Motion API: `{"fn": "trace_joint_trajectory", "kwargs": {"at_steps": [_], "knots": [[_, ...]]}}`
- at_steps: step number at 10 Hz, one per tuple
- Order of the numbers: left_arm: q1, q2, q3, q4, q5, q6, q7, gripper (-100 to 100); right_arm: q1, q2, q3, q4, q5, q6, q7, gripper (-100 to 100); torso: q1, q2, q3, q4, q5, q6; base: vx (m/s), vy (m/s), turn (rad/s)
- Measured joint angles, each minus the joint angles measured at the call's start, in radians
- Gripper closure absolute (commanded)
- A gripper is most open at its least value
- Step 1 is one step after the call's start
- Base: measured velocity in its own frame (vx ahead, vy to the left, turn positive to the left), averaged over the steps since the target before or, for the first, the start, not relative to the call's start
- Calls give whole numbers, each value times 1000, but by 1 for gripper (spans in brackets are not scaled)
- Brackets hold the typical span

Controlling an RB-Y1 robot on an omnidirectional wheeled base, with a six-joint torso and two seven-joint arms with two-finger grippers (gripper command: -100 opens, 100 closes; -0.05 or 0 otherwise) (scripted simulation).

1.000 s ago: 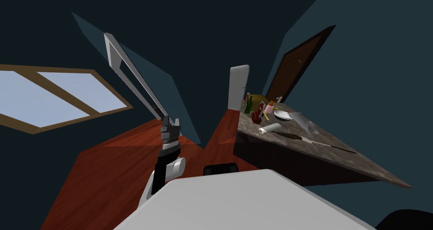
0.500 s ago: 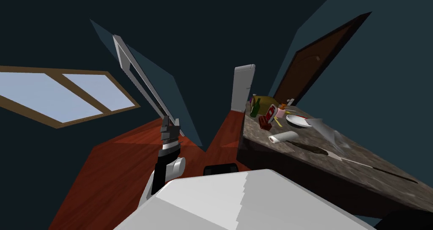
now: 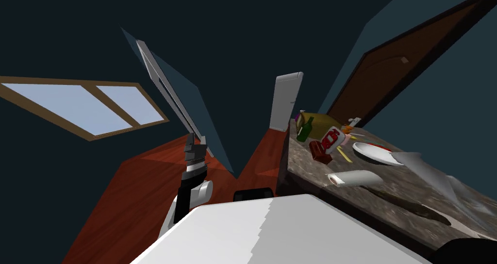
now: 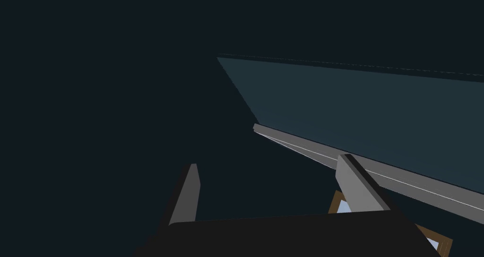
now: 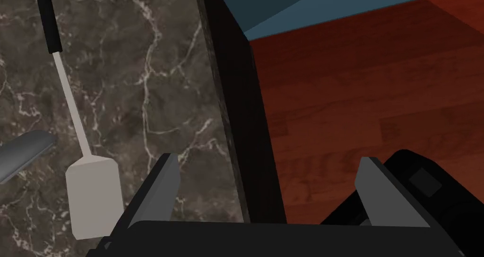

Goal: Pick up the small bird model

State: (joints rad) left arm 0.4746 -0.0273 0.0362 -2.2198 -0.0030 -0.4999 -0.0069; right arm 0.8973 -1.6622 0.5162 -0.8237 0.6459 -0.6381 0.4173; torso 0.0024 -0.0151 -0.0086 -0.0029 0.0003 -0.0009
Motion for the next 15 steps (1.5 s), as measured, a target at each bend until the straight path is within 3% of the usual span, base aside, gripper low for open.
{"fn": "trace_joint_trajectory", "kwargs": {"at_steps": [2,3,4,5,8,9,10,15], "knots": [[0,0,0,0,0,0,0,0,-23,-24,5,-5,-35,-16,9,-100,-4,-3,-2,-1,-1,0,233,-73,153],[0,0,0,0,0,0,0,0,-59,-10,14,4,-36,-35,11,-100,-4,-1,-1,0,-1,1,179,-53,95],[0,0,0,0,0,0,0,0,-54,-6,12,-27,-64,-40,12,-100,-3,1,1,0,-1,1,141,-36,51],[0,0,0,0,0,0,0,0,-87,28,18,-24,-67,-61,14,-100,-2,4,2,1,-1,2,86,-17,8],[0,0,0,0,0,0,0,0,-109,66,29,-63,-71,-65,-1,-100,1,13,8,3,0,2,28,-13,7],[0,0,0,0,0,0,0,0,-108,66,29,-65,-72,-63,-2,0,1,15,8,3,0,2,0,0,0],[0,0,0,0,0,0,0,0,-108,66,29,-65,-72,-64,-2,-100,2,15,9,4,0,2,10,4,-18],[0,0,0,0,0,0,0,0,-202,140,-2,57,25,-125,38,-100,2,15,9,4,0,2,15,5,-15]]}}
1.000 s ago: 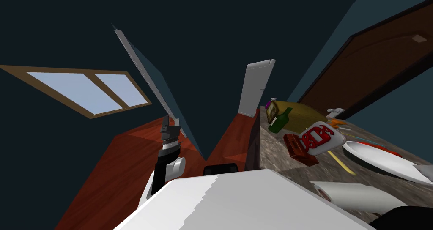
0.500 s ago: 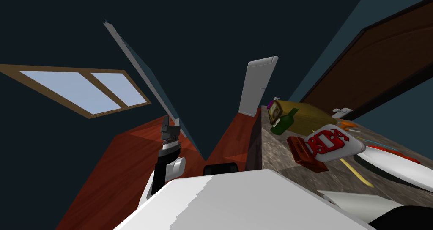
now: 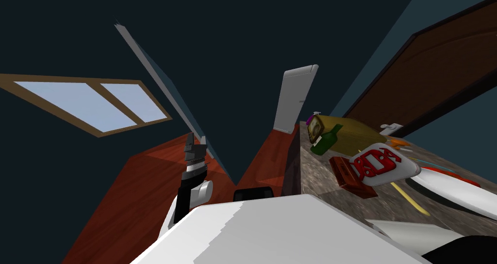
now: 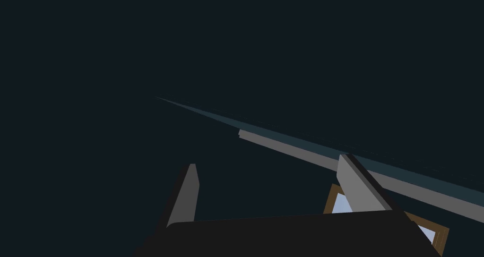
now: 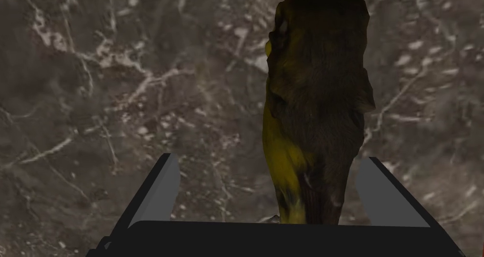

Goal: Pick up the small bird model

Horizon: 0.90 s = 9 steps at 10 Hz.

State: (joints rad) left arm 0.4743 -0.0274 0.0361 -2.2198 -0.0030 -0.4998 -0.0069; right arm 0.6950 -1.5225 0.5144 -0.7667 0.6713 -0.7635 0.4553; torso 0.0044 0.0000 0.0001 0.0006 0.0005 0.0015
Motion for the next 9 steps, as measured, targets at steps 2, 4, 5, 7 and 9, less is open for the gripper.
{"fn": "trace_joint_trajectory", "kwargs": {"at_steps": [2,4,5,7,9], "knots": [[0,0,0,0,0,0,0,0,-48,31,-10,72,43,-37,18,-100,0,0,0,0,0,0,15,4,-14],[0,0,0,0,0,0,0,0,-87,61,-22,131,83,-62,33,-100,-1,0,0,0,0,0,16,5,-15],[0,0,0,0,0,0,0,0,-95,68,-28,149,95,-70,38,-100,-1,0,0,0,0,0,14,3,-21],[0,0,0,0,0,0,0,0,-132,95,-40,198,134,-97,52,-100,-1,0,0,0,0,0,15,4,-14],[0,0,0,0,0,0,0,0,-154,119,-57,215,167,-112,63,-100,-1,0,0,0,0,0,8,3,-6]]}}
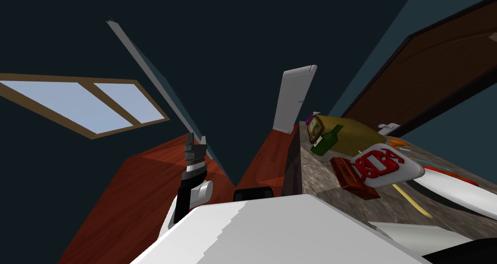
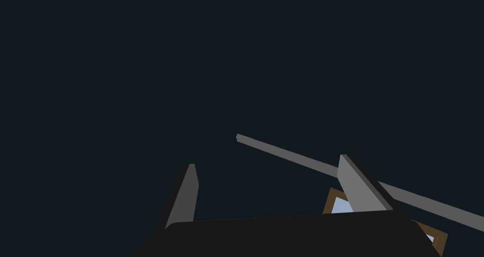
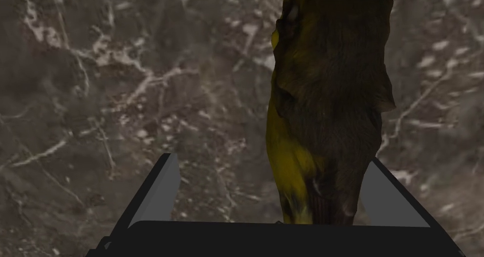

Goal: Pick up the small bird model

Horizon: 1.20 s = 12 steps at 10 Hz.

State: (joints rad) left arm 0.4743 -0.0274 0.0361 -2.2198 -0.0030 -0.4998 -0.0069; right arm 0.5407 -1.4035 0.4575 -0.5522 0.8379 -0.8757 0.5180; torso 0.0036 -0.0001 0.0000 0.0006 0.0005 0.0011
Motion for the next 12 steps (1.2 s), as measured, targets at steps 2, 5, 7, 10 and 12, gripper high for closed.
{"fn": "trace_joint_trajectory", "kwargs": {"at_steps": [2,5,7,10,12], "knots": [[0,0,0,0,0,0,0,0,-31,13,4,61,14,-23,15,-100,0,1,1,0,0,0,3,0,-10],[0,0,0,0,0,0,0,0,-56,46,-22,100,64,-45,24,-100,0,0,0,0,0,0,15,5,-16],[0,0,0,0,0,0,0,0,-97,68,-21,148,90,-67,38,-100,0,0,0,0,0,0,3,2,3],[0,0,0,0,0,0,0,0,-143,98,-30,227,129,-96,58,-100,0,0,0,0,0,0,7,2,-11],[0,0,0,0,0,0,0,0,-144,99,-30,229,130,-99,60,100,0,0,0,0,-1,0,0,0,0]]}}
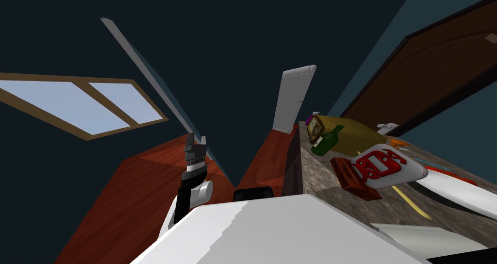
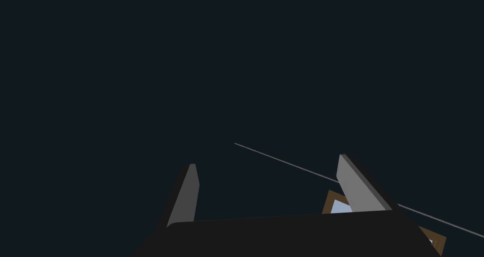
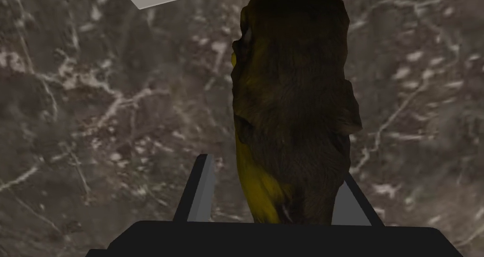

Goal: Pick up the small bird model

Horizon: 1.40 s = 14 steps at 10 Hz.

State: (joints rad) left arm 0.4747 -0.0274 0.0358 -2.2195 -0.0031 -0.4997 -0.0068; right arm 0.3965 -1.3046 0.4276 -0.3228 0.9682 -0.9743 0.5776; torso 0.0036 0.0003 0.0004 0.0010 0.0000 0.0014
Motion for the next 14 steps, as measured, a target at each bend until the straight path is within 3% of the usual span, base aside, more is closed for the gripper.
{"fn": "trace_joint_trajectory", "kwargs": {"at_steps": [3,4,5,6,7,8,9,10,12,14], "knots": [[0,0,0,0,0,0,0,0,0,0,0,0,0,0,0,100,0,0,0,0,0,0,0,0,0],[0,0,0,0,0,0,0,0,0,0,0,0,0,0,0,0,0,0,0,0,0,0,0,0,0],[0,0,0,0,0,0,0,0,0,0,0,0,0,0,0,100,0,0,0,0,0,0,-10,0,16],[0,0,0,0,0,0,0,0,53,-29,0,-73,-27,23,-26,100,1,0,0,0,1,0,-28,-6,37],[0,0,0,0,0,0,0,0,59,-43,14,-83,-54,35,-29,100,1,1,0,0,1,-1,-32,-7,38],[0,0,0,0,0,0,0,0,22,-41,39,-24,-66,27,-4,100,1,1,1,0,2,0,-17,-9,6],[0,0,0,0,0,0,0,0,83,-75,33,-94,-103,66,-35,100,1,1,1,0,3,0,-4,-11,-3],[0,0,0,0,0,0,0,0,95,-81,35,-115,-110,81,-47,100,2,1,1,0,2,0,0,0,0],[0,0,0,0,0,0,0,0,153,-107,36,-212,-143,104,-65,100,2,0,0,0,2,0,-17,-2,26],[0,0,0,0,0,0,0,0,228,-164,58,-302,-211,151,-92,100,3,1,1,0,3,0,-26,-9,20]]}}
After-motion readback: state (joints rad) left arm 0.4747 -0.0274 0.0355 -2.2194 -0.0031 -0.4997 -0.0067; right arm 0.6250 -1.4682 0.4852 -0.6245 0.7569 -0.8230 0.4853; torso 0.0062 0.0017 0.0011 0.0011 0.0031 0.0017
